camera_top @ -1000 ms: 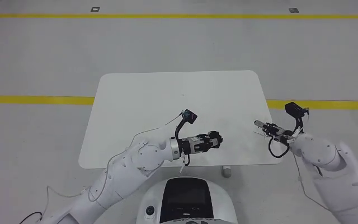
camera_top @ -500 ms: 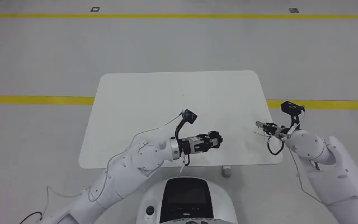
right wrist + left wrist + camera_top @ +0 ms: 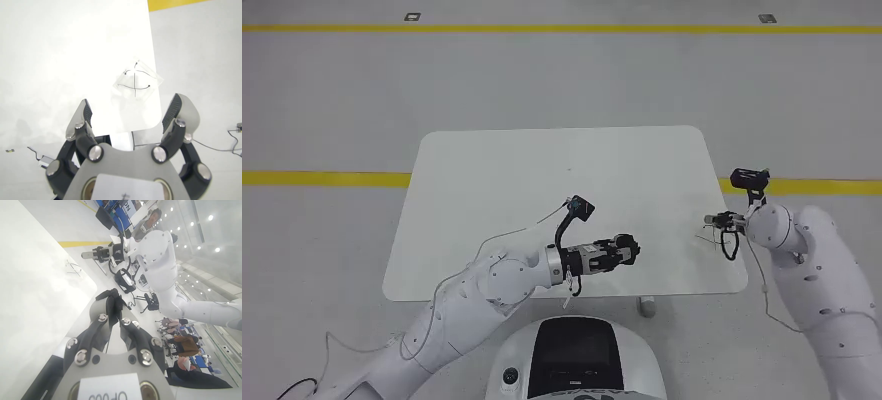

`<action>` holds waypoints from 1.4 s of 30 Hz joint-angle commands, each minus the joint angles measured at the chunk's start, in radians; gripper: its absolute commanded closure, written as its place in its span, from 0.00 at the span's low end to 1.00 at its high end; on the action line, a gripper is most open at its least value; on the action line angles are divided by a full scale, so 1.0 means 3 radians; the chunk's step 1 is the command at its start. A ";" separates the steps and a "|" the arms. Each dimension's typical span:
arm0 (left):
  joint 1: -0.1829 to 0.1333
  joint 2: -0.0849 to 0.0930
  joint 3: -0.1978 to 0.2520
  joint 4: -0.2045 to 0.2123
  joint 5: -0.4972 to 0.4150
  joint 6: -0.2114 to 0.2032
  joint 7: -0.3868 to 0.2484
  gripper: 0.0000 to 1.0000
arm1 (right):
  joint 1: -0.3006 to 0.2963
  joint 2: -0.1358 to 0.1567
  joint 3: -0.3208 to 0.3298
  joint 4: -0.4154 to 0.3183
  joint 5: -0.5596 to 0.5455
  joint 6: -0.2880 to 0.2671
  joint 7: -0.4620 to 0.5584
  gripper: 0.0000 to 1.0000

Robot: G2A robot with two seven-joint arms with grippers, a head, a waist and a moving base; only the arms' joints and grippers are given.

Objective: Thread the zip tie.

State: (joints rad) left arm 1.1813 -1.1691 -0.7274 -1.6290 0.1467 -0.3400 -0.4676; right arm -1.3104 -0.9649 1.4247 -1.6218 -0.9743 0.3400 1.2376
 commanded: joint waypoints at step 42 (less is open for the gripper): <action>0.0000 0.0000 0.0000 0.0000 0.0000 0.0000 0.0000 1.00 | 0.0255 -0.0072 -0.0313 0.0572 -0.0027 -0.0390 -0.0080 0.00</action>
State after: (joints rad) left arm 1.1813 -1.1691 -0.7274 -1.6290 0.1467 -0.3400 -0.4676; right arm -1.2288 -0.9859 1.3307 -1.4531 -0.9843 0.2257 1.2347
